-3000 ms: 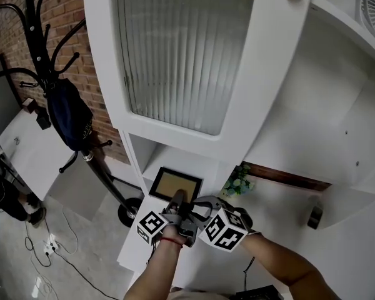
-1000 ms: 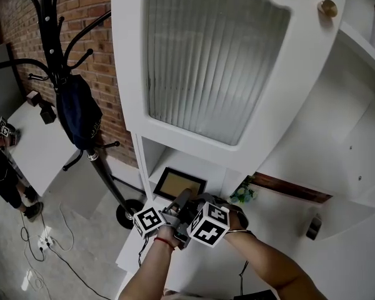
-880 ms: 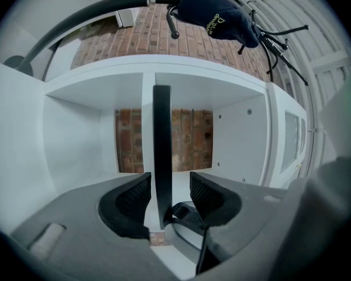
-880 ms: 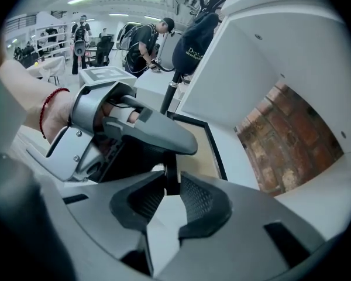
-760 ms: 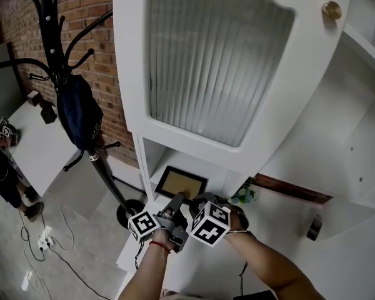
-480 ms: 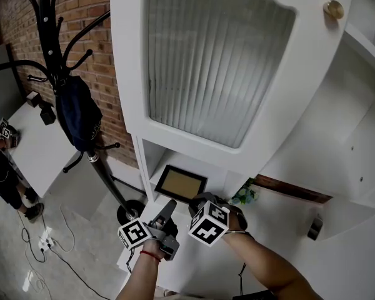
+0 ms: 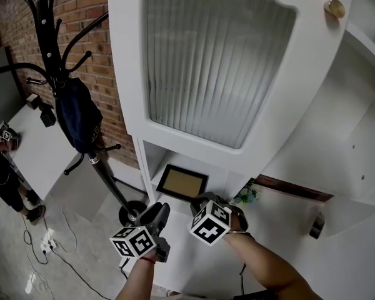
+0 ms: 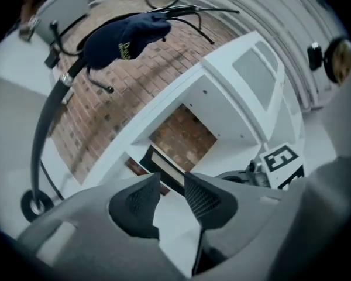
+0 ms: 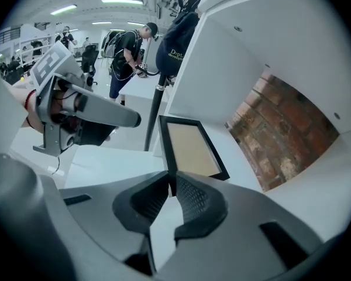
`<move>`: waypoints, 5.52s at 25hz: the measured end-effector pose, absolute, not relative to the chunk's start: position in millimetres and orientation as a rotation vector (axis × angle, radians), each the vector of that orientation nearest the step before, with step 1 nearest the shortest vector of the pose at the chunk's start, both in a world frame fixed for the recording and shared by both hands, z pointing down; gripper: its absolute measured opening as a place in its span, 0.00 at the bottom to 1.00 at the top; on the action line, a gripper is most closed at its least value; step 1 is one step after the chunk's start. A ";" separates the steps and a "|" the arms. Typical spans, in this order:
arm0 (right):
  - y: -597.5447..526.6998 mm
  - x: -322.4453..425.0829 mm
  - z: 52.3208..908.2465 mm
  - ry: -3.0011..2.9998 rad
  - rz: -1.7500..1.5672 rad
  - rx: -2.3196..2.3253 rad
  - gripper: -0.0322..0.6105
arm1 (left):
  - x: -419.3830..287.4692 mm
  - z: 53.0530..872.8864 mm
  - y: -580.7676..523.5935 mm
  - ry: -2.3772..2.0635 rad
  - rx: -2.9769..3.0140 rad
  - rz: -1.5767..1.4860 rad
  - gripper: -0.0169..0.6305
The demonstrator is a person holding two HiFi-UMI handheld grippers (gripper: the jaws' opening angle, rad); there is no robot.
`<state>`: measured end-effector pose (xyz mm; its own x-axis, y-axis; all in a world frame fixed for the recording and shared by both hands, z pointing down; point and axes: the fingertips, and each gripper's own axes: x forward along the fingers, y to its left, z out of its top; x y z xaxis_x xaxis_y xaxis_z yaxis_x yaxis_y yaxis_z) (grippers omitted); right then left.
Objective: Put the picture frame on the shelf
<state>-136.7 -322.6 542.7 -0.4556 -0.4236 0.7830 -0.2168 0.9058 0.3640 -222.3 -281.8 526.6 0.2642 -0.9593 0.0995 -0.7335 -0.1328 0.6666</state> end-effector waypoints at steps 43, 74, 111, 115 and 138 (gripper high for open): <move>-331.6 -135.5 500.4 -2.291 -0.182 0.742 0.08 | -225.3 504.4 -339.1 -1.773 2.081 -0.067 0.13; -248.0 -32.7 431.7 -2.762 -0.019 0.771 0.08 | -110.5 428.0 -240.3 -1.532 2.487 -0.149 0.13; -157.0 62.1 414.8 -3.128 0.121 0.523 0.07 | 20.5 417.7 -170.2 -1.267 2.722 -0.190 0.10; -155.3 62.1 417.1 -3.126 0.135 0.516 0.07 | 23.1 418.6 -166.9 -1.263 2.723 -0.198 0.10; -157.2 51.5 426.2 -3.088 0.136 0.485 0.07 | 21.9 421.6 -166.2 -1.223 2.765 -0.233 0.10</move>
